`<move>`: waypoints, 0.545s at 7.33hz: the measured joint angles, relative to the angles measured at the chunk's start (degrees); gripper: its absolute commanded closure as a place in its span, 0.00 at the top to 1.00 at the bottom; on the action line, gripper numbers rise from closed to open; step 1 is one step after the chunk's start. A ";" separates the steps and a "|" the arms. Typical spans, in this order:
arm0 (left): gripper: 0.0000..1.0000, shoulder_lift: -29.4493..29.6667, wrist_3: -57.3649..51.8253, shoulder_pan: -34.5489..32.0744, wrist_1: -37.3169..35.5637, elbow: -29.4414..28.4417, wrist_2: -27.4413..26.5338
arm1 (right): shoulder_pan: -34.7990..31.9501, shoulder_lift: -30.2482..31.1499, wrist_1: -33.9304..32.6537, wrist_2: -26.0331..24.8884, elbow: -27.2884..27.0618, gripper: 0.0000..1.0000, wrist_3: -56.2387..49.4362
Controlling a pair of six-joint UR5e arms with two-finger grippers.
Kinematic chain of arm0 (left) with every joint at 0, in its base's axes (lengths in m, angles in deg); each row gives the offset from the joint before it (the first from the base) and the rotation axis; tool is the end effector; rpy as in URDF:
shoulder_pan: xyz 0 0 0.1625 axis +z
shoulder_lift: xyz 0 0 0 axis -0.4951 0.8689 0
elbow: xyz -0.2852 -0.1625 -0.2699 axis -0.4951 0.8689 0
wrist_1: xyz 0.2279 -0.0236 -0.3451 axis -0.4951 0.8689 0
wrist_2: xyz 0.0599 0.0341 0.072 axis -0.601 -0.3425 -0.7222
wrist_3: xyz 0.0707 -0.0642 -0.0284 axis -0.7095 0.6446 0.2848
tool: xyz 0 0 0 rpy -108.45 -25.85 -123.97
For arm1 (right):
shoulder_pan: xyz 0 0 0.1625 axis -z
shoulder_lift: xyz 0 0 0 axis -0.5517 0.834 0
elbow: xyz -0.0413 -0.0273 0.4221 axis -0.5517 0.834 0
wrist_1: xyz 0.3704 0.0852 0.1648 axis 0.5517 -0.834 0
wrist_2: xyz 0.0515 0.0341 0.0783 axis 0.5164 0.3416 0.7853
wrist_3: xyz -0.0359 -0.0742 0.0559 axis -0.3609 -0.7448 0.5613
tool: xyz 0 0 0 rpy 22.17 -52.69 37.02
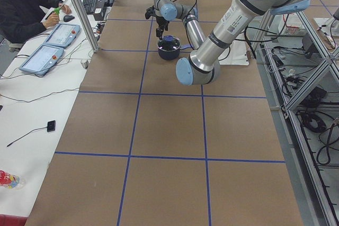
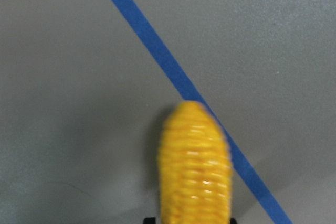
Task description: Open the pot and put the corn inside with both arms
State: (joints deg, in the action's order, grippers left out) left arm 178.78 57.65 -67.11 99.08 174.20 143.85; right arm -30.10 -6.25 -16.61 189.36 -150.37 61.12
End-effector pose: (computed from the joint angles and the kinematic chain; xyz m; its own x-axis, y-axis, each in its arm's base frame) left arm 0.4897 -0.4810 0.1085 0.5614 0.3640 -0.7432 -0.2297 0.9313 0.2826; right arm -0.1987 -0.5731 0.6269 0.4216 -0.8123 0.4030 0.6971 0.5746 0.4288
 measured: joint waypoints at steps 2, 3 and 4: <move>0.98 -0.04 0.00 0.00 -0.02 0.13 -0.02 | -0.14 -1.91 -1.26 0.74 -0.60 0.37 0.44; 0.98 -0.04 -0.13 0.01 -0.05 0.21 -0.10 | -0.34 -3.60 -3.32 1.63 -1.03 0.36 0.90; 0.98 -0.13 -0.50 0.09 -0.06 0.24 -0.30 | -0.52 -5.35 -6.10 2.96 -2.03 0.36 2.26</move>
State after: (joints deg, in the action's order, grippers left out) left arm 178.64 57.15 -67.02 99.02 174.44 143.55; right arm -30.62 -11.60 -22.71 192.32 -152.40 63.38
